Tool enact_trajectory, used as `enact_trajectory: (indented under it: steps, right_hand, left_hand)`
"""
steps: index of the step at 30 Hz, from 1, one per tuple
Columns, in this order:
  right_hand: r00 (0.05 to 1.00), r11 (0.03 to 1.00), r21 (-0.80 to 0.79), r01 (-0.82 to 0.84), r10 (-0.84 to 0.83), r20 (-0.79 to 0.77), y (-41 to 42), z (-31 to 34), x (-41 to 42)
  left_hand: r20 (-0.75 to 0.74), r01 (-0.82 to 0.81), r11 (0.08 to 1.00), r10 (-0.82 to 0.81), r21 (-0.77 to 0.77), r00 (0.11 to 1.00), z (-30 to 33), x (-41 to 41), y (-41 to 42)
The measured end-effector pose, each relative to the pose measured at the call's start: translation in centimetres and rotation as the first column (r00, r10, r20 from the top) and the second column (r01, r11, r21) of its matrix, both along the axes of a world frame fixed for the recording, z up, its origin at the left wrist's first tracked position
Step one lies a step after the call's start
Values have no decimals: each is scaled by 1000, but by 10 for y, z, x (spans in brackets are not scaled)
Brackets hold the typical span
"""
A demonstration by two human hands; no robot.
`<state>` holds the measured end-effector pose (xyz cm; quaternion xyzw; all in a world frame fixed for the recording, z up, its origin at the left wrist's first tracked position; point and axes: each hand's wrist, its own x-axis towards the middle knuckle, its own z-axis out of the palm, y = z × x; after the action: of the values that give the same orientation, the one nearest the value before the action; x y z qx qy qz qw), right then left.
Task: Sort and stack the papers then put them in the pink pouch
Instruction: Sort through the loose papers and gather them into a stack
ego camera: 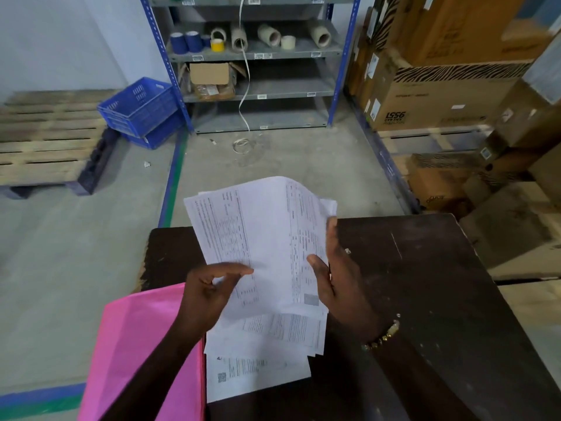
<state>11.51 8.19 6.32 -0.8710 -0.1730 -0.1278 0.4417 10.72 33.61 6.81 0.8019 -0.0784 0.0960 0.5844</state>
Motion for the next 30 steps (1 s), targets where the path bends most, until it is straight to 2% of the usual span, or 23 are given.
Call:
enact_trajectory:
  steps: [2,6,11,13,14,17,22,25,27,30]
  right_hand:
    - [995,986,-164,12,6,105,3,-5,5]
    - [984,971,-239,-6,49,173,6,-7,14]
    - [969,913,-364,-182,230,93,-3,-19,15]
    - [954,943,-191,-275,292,69,-1,-25,10]
    - [960,958,-136,-251,265,88,-1,-29,7]
    - [981,982,-60,-177,181,74,-5,-37,-2]
    - [990,990,77,-118,112,83,-8,-28,-4]
    - [991,992,16,-124,123,56,-7,-45,-10]
    - [991,990,40,-137,137,4,0,-61,-20]
    - [990,990,46,-135,136,-20,7,-72,-26]
  left_hand:
    - [0,-52,999,52,11,999,-9,5,-3]
    - [-90,-123,990,116,-72,989,-17,15,-9]
    - [-211,-143,984,119,-105,970,-22,19,-3]
    - [-204,-110,992,95,-63,974,-25,16,1]
    - [-188,-89,995,80,-41,979,-27,13,2]
    - [-85,-38,999,37,-13,996,-25,6,-1]
    - [38,58,995,-55,-85,998,-10,-1,2]
    - [-84,53,993,-62,-110,995,-18,-9,4]
    - [-170,35,997,-47,-71,984,-32,-16,4]
    - [-165,-11,999,4,-42,986,-39,-17,4]
